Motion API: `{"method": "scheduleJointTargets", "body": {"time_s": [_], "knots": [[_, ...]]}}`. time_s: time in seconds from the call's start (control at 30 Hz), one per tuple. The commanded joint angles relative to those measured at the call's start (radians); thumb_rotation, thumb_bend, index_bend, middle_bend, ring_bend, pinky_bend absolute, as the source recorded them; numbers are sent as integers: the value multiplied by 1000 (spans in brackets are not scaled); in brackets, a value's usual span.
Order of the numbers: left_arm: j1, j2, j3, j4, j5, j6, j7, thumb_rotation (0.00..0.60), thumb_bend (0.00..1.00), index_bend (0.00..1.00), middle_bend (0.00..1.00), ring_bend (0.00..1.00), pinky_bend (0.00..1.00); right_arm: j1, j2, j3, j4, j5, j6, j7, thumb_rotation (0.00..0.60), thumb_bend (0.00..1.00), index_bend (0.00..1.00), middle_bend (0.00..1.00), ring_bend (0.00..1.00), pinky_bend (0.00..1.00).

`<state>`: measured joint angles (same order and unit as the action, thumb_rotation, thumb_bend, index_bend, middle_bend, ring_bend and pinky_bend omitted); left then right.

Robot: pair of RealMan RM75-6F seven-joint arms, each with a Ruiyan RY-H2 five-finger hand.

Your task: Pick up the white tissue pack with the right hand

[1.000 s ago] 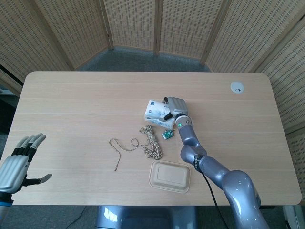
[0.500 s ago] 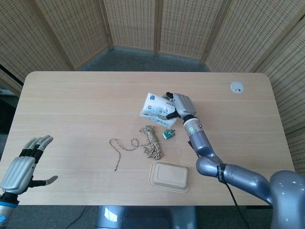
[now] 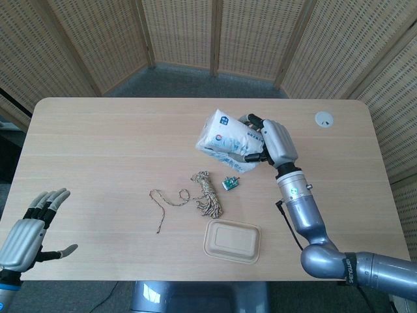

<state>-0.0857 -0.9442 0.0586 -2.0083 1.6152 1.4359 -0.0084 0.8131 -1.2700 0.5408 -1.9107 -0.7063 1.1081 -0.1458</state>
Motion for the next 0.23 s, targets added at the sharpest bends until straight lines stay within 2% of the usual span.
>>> {"method": "scheduleJointTargets", "body": {"time_s": [0.03,0.23], "knots": [[2,0,3,3,5,2,-3,600,139,0,0,0,0,-5,10,-6,-13,4,10,-4,600,181,636,969,777,610],[1,0,1,1,10,2,-3,600,139,0,0,0,0,-11,22,-15,-29,2,24,3,600,180,636,968,776,610]]}}
